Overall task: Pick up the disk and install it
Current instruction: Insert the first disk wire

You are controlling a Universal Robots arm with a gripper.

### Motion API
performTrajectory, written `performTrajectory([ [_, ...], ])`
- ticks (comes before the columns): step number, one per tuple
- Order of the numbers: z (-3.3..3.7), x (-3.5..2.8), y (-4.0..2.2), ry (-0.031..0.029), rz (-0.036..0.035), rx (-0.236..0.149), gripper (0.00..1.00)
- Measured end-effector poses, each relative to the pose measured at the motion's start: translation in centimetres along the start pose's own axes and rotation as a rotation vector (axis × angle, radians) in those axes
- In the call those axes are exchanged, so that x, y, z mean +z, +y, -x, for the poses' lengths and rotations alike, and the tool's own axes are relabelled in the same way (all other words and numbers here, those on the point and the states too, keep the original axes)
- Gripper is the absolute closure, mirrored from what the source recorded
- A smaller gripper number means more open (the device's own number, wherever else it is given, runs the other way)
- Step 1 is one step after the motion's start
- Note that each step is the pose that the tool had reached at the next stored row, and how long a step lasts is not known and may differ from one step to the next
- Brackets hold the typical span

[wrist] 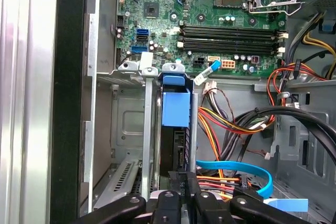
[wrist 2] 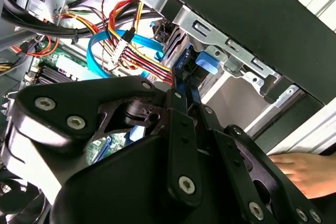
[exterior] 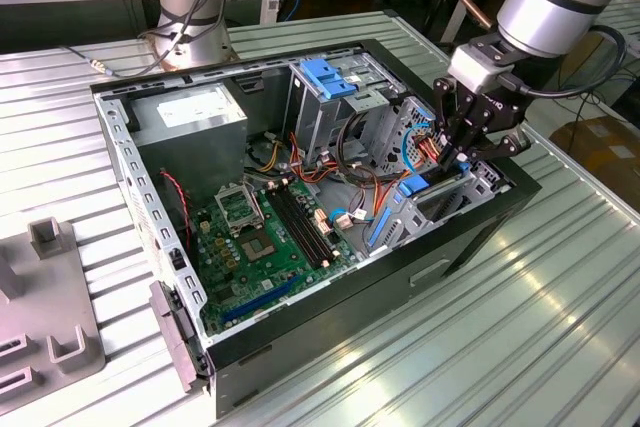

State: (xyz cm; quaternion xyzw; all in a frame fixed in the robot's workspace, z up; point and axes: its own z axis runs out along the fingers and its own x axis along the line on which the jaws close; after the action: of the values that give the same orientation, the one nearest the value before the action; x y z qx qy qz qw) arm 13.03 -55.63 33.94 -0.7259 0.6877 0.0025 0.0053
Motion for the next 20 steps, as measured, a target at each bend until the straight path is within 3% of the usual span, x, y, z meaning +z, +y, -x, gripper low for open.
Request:
performTrajectory([
  [2, -0.01, 0.02, 0.0, -0.0004, 0.0, 0.0, 0.82],
  [3, -0.01, -0.06, 0.0, 0.0005, 0.0001, 0.0, 0.76],
  [10, 0.0, -0.14, 0.0, 0.0003, 0.0001, 0.0, 0.76],
  [17, 0.01, -0.98, 0.0, 0.0003, 0.0016, 0.0, 0.76],
  [20, 0.01, -1.02, 0.0, 0.0, 0.0018, 0.0, 0.77],
])
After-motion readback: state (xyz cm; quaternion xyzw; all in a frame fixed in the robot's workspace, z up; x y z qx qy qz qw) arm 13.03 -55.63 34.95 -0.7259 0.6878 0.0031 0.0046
